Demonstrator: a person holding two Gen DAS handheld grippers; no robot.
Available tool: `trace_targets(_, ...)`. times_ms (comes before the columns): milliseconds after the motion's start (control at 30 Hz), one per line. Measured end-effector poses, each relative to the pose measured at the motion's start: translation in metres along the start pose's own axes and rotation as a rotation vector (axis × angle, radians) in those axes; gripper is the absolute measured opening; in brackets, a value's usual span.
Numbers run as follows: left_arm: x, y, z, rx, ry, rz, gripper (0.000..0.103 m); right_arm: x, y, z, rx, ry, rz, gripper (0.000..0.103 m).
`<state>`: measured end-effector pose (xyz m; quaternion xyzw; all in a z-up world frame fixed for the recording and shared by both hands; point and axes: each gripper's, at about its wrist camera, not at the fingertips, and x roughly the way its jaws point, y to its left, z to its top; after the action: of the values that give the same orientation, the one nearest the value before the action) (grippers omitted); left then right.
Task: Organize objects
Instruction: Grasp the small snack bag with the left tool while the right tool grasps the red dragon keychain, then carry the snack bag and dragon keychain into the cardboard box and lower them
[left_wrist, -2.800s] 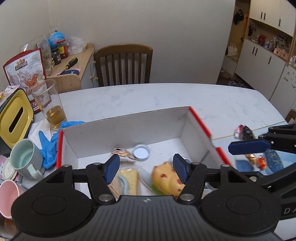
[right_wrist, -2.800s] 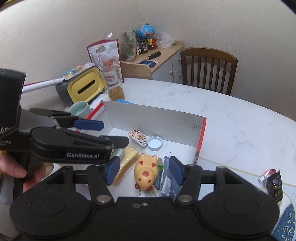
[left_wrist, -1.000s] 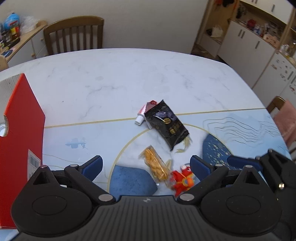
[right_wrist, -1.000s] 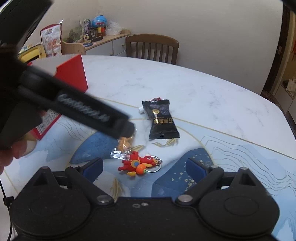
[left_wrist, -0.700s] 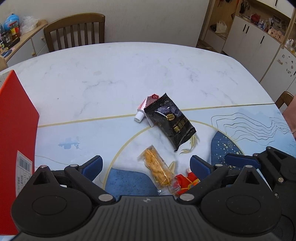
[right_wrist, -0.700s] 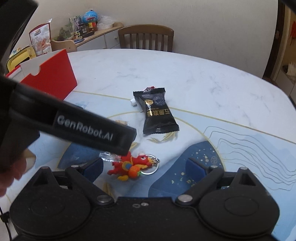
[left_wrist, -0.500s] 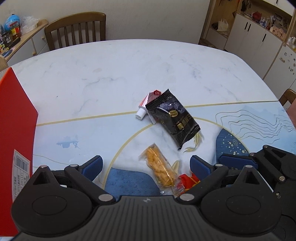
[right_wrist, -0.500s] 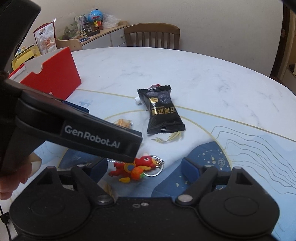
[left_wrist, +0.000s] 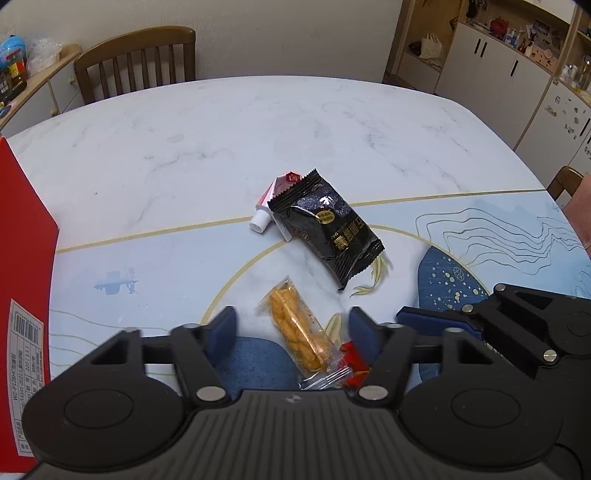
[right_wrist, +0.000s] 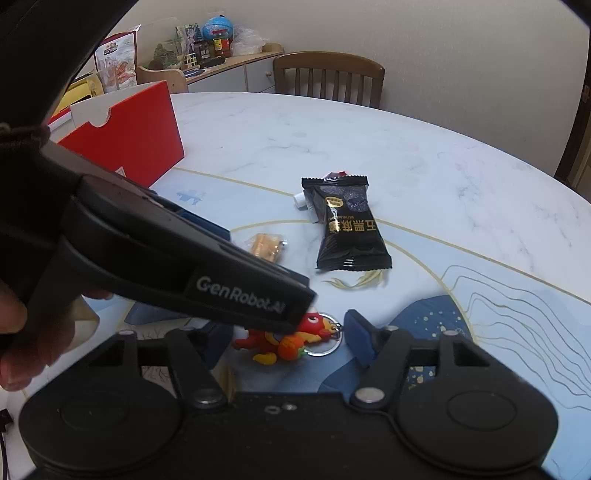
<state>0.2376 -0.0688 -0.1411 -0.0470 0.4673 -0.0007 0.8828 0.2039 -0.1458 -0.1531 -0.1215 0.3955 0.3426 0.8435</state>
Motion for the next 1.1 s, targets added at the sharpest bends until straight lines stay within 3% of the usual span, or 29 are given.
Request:
trace_targets(100, -0.001, 0.0, 0.0, 0.013, 0.001, -0.003, 0.04, -0.001, 0.0, 0.0, 0.006, 0.002, 0.002, 0.061)
trace_targets(167, -0.003, 0.0, -0.001, 0.045, 0.005, 0.003, 0.033, -0.002, 0.0, 0.0, 0.008, 0.003, -0.004, 0.054)
trace_targets(267, -0.005, 0.003, -0.002, 0.062, 0.009, 0.002, 0.023, -0.005, -0.002, -0.001, 0.025, 0.01, 0.004, 0.051)
trace_targets(300, -0.005, 0.005, -0.002, 0.055, 0.011, -0.005, 0.02, -0.006, -0.002, -0.002, 0.029, 0.01, 0.003, 0.037)
trace_targets(633, -0.031, 0.026, -0.018, 0.016, 0.006, -0.036, 0.019, -0.021, -0.006, -0.009, 0.092, 0.024, -0.003, 0.036)
trace_targets(1100, -0.115, 0.062, -0.036, 0.0, -0.078, -0.073, 0.019, -0.088, 0.028, 0.013, 0.114, -0.055, 0.016, 0.036)
